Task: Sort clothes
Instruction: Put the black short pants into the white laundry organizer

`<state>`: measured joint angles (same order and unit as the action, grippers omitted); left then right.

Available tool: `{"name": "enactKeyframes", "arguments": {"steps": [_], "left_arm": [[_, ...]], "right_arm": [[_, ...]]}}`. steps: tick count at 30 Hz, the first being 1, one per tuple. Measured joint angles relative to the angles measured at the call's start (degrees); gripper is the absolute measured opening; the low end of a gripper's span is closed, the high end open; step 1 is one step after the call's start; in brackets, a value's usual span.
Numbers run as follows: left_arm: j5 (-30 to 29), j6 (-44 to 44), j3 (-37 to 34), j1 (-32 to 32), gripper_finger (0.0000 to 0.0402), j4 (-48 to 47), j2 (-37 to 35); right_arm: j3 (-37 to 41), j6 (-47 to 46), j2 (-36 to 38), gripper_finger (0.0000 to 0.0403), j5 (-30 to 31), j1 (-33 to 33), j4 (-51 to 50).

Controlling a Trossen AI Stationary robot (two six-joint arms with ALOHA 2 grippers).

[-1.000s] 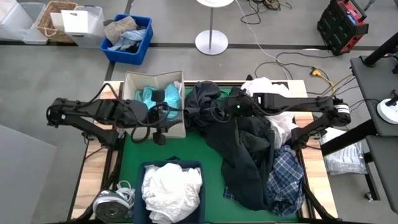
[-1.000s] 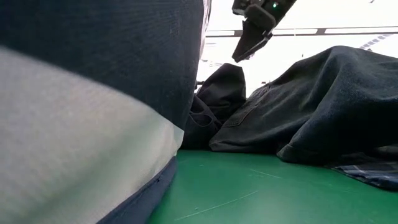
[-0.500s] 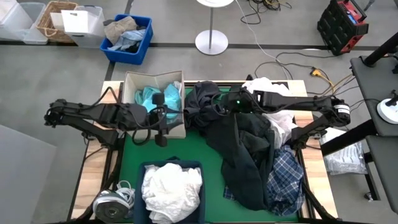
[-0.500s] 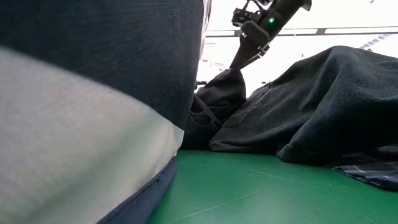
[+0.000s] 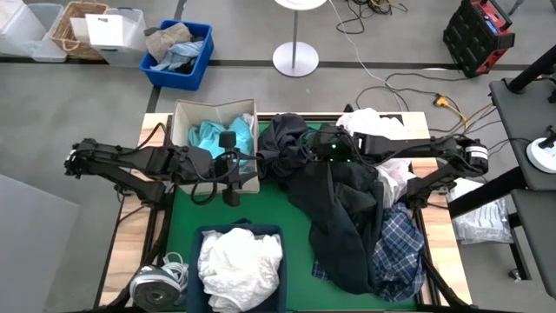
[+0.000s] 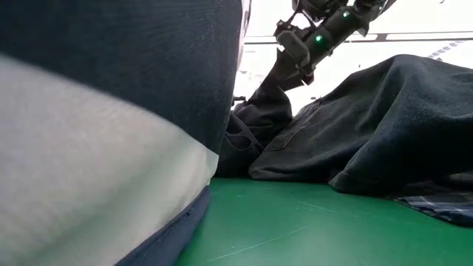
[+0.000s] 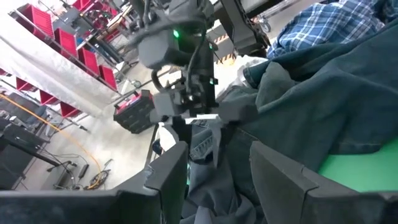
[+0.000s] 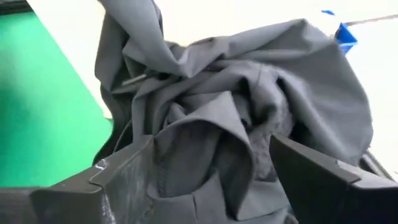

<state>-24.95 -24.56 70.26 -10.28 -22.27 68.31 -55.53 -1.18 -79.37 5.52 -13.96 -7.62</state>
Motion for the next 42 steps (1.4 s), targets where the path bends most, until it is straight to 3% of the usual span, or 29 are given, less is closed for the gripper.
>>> {"name": "enactKeyframes", "arguments": {"steps": [6,10,13,14,21,27,32,42], "left_arm": [[0.0,0.0,0.0,0.0,0.0155,1.4,0.0],[0.0,-0.4,-0.2,0.0,0.0155,2.3,0.0],[0.0,-0.5,-0.3,0.1,0.0155,2.7,0.0],[0.0,-0.7,-0.3,0.1,0.0155,2.9,0.0],[0.1,-2.4,-0.3,1.6,0.0155,3.0,0.0],[2.6,1.8,-0.3,5.9,0.0167,2.3,0.0],[12.7,4.7,-1.1,10.6,0.021,1.4,0.9],[15.6,1.7,-1.5,13.6,0.0322,3.8,10.0]], "right_arm": [[-0.3,-3.6,-5.3,0.0238,0.0,-0.1,1.2],[-1.4,-4.2,-7.6,0.0138,0.4,-0.1,2.4],[-2.1,-2.8,-7.8,0.004,0.5,-0.1,2.2],[-2.3,-2.3,-7.6,0.0027,0.5,-0.1,2.2],[-3.3,-0.1,-2.5,0.0011,0.5,0.8,1.4],[-3.8,3.7,3.2,0.001,0.5,3.9,1.4],[-4.1,4.3,6.5,0.0009,0.5,6.0,2.3],[-4.3,5.0,7.7,0.0009,0.5,6.9,4.2]]}}
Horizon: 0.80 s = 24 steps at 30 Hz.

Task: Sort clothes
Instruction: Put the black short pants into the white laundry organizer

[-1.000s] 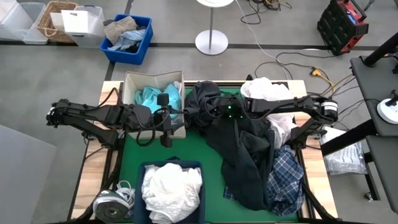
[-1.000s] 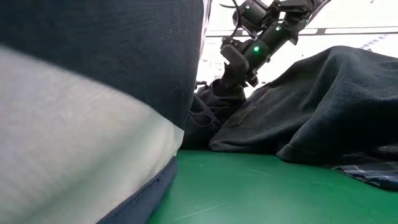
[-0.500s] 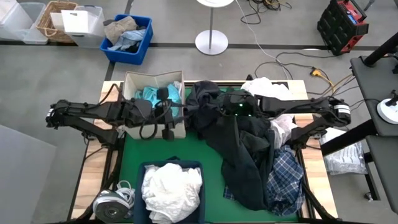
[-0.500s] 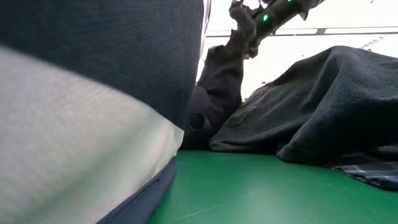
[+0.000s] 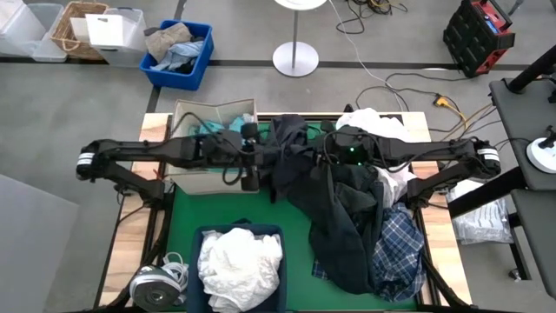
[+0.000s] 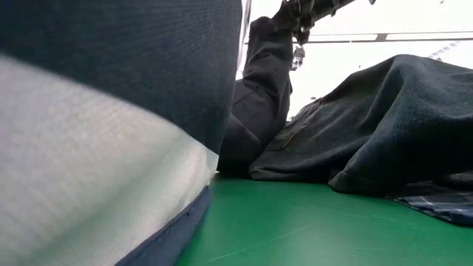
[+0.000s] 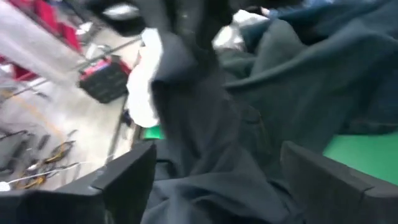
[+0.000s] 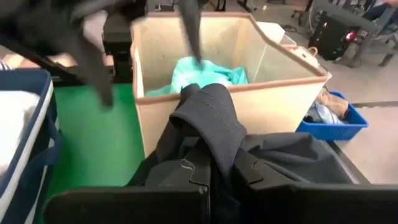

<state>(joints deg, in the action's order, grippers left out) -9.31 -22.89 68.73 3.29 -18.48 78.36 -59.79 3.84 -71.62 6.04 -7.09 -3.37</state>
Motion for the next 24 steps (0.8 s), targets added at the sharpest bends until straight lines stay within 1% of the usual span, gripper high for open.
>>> {"name": "enactKeyframes", "arguments": {"steps": [3,8,13,15,17,20,22,24], "left_arm": [[0.6,1.3,0.0,0.6,0.0335,1.8,2.3],[1.5,3.9,0.0,3.1,0.0338,3.6,6.4],[3.1,7.8,0.0,5.2,0.0339,7.1,7.8],[5.2,8.5,0.0,6.2,0.0336,7.8,8.2],[7.6,9.2,0.0,6.8,0.0328,8.7,8.6],[8.4,10.4,0.0,7.1,0.0308,9.9,9.4],[8.4,10.3,0.0,7.3,0.0286,9.8,9.5],[8.4,10.3,0.0,7.3,0.0253,10.0,9.5]], "right_arm": [[0.0,0.4,0.0,0.0009,0.0,0.0,2.0],[0.0,0.7,0.0,0.0009,-0.1,0.2,5.3],[0.0,1.4,0.1,0.0009,-0.4,0.8,7.6],[0.0,1.8,0.1,0.0009,-0.5,1.3,8.8],[-0.4,2.3,0.1,0.0009,-0.5,1.6,8.8],[-1.4,2.3,0.0,0.0009,-0.5,2.0,8.8],[-1.8,2.3,0.0,0.0009,-0.5,2.0,8.8],[-1.8,2.3,0.0,0.0009,-0.5,2.0,8.8]]}}
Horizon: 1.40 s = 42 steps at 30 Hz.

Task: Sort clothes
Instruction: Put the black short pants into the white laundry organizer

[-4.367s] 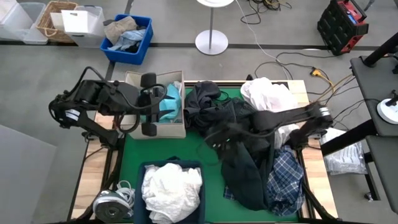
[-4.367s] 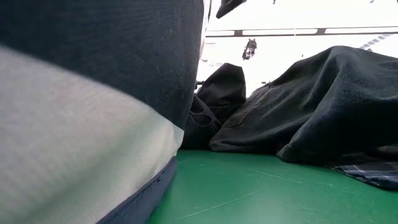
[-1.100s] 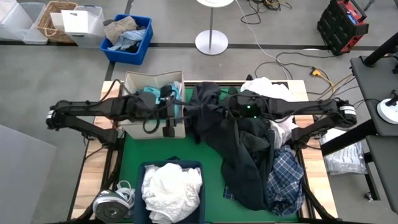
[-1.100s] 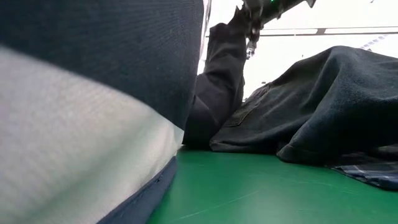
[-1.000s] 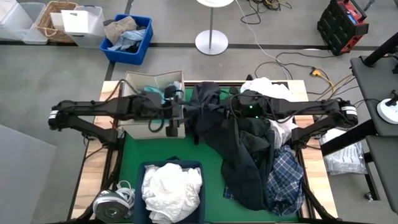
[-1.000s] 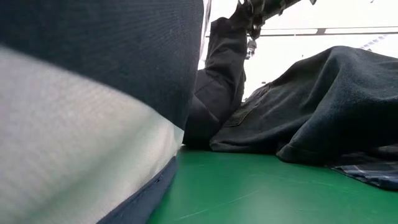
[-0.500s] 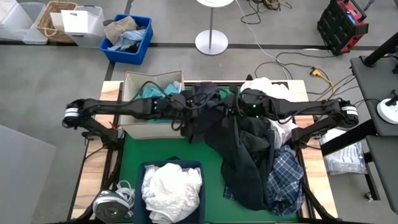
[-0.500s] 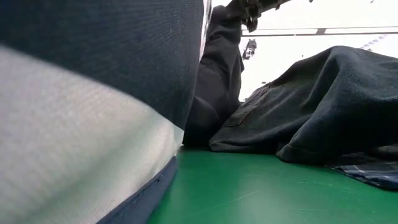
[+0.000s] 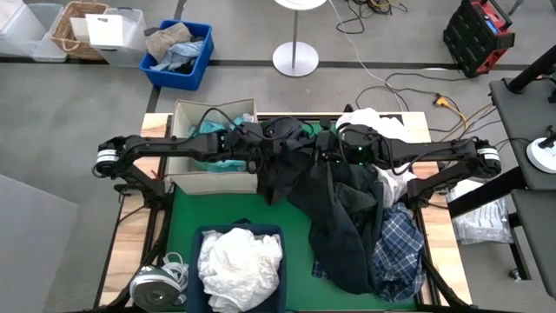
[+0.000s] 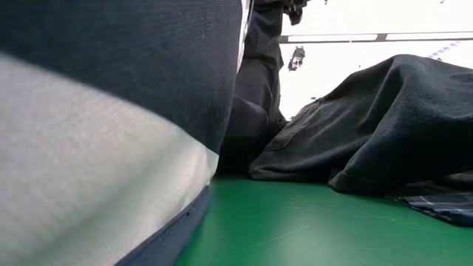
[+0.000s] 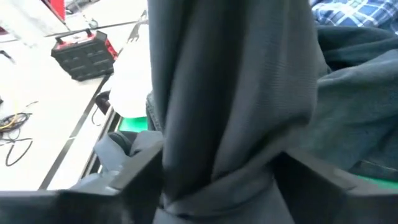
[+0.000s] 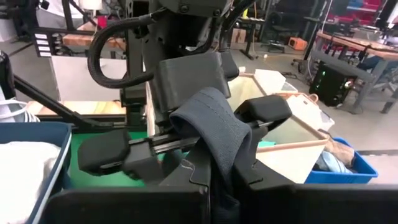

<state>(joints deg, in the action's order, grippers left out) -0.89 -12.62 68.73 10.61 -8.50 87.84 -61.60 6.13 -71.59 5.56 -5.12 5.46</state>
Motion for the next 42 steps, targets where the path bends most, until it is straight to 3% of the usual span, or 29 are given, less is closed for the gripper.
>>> {"name": "enactKeyframes", "arguments": {"steps": [8,19,24,34,42], "left_arm": [[0.4,-1.7,0.0,0.0,0.002,-0.2,-1.1],[0.0,-2.7,4.1,-0.3,0.0002,-5.8,-9.7],[0.0,-4.4,10.8,-0.4,0.0002,-10.1,-13.2],[-0.2,-8.3,35.6,-0.4,0.0001,-24.8,-10.0],[-2.8,-8.5,58.1,-0.4,0.0,-31.4,-3.8]], "right_arm": [[0.0,-0.3,-0.1,0.0012,0.0,0.0,0.0],[0.0,-4.1,3.6,0.0015,2.6,0.0,-6.9],[-0.1,-5.7,7.1,0.0052,4.1,0.0,-10.4],[-0.1,-7.8,10.7,0.0185,6.9,0.0,-16.7],[0.0,-7.8,9.3,0.0233,8.0,-0.1,-17.7]]}}
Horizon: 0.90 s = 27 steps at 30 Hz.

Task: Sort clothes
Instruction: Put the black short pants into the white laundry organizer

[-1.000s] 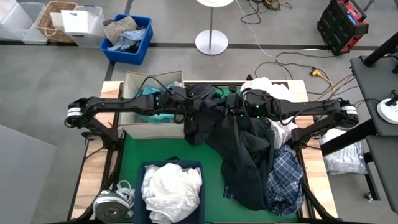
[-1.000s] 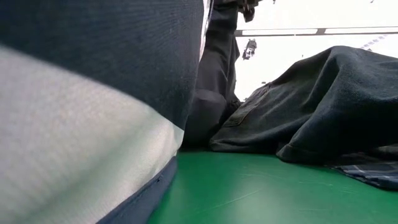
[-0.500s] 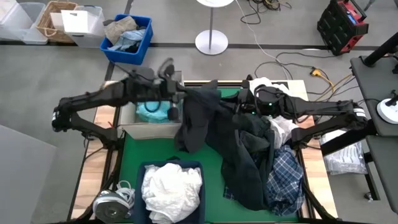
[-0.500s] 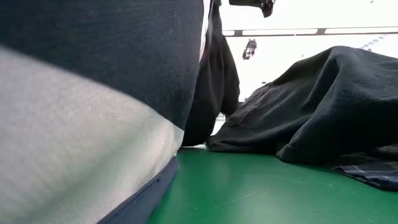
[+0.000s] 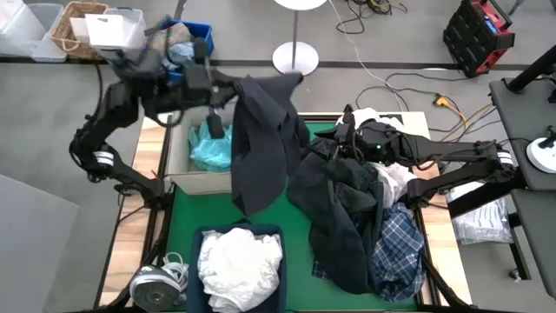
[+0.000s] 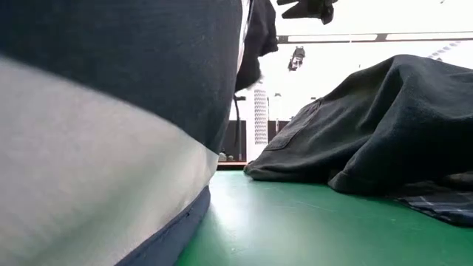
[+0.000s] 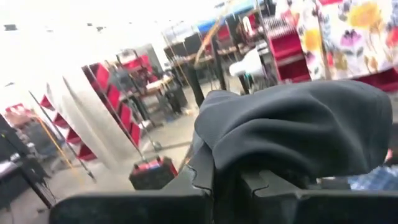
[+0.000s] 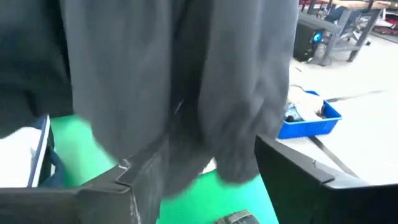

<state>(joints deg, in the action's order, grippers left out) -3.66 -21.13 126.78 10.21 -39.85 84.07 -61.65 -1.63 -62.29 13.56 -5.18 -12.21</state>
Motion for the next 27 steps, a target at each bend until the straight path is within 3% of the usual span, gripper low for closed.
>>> {"name": "enactKeyframes", "arguments": {"steps": [3,6,13,16,21,27], "left_arm": [[-3.8,-1.4,8.2,0.0,0.0,-4.0,2.6],[-13.5,-5.1,4.7,0.0,0.0,-0.3,0.6],[-50.3,-17.2,2.4,0.0,0.0,-1.2,-0.3],[-62.0,-22.6,2.1,0.0,0.0,-1.2,-0.2],[-73.4,-29.7,1.9,0.0,0.0,-1.3,0.1],[-73.2,-30.8,1.9,0.0,0.0,-0.7,0.1]], "right_arm": [[0.0,0.0,-0.6,0.0244,0.0,-0.1,0.0],[0.0,0.1,-1.3,0.0251,0.0,-0.1,0.1],[0.0,-0.3,-1.7,0.0261,0.1,-0.1,-0.5],[0.0,-0.3,-1.7,0.0258,0.1,-0.1,-0.8],[0.0,-0.6,-1.7,0.0249,0.1,-0.1,-0.8],[0.0,-1.4,-1.7,0.0256,0.1,-0.1,-0.8]]}}
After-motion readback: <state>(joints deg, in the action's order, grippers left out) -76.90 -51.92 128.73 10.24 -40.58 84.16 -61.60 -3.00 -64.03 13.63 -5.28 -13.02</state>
